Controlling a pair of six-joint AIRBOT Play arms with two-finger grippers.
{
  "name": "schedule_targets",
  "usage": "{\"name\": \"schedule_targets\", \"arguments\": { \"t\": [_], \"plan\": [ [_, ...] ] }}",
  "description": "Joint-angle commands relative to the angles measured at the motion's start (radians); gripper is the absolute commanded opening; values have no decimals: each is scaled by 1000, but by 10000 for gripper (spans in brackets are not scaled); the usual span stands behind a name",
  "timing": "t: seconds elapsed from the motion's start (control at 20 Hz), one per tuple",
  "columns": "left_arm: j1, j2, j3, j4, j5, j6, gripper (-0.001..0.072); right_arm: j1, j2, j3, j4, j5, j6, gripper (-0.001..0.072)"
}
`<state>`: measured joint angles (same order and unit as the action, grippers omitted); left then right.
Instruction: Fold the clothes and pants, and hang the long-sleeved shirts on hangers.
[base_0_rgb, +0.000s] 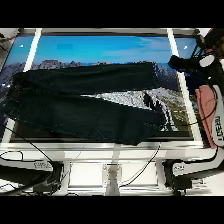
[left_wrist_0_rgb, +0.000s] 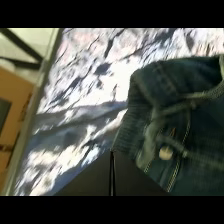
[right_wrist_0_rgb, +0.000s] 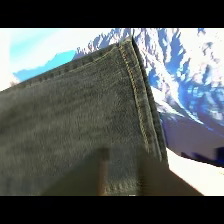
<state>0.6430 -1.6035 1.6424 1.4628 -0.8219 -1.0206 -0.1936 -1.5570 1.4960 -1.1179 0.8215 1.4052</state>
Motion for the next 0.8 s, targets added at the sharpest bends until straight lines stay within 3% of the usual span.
{"name": "schedule_targets", "arguments": {
  "t": [0.0, 0.15, 0.2, 0.3, 0.5, 0.55, 0.6, 0.65, 0.7, 0.75],
  "plan": [
    [61, 82, -1, 11, -158, -41, 45, 0, 121, 7, -179, 188, -3, 127],
    [173, 147, -42, -82, -216, -66, 45, -11, 195, 7, -331, 485, -14, 114],
    [214, 167, -66, -119, -219, -80, 45, -26, 201, -1, -345, 592, -43, 14],
    [272, 182, -97, -170, -235, -80, 45, -74, 206, -53, -341, 754, -99, 18],
    [313, 178, -164, -234, -238, -79, 46, -137, 256, -269, -92, 858, -105, 31],
    [312, 170, -177, -234, -239, -79, 46, -136, 269, -330, -27, 853, -105, 161],
    [311, 158, -184, -237, -246, -79, 67, -136, 277, -386, 31, 848, -98, 348],
    [311, 143, -184, -237, -259, -79, 206, -136, 277, -432, 50, 837, -74, 413],
    [310, 126, -184, -238, -269, -79, 485, -134, 276, -480, 47, 808, -24, 413],
    [310, 111, -184, -238, -281, -80, 635, -134, 276, -525, 54, 780, 27, 414]
  ]
}}
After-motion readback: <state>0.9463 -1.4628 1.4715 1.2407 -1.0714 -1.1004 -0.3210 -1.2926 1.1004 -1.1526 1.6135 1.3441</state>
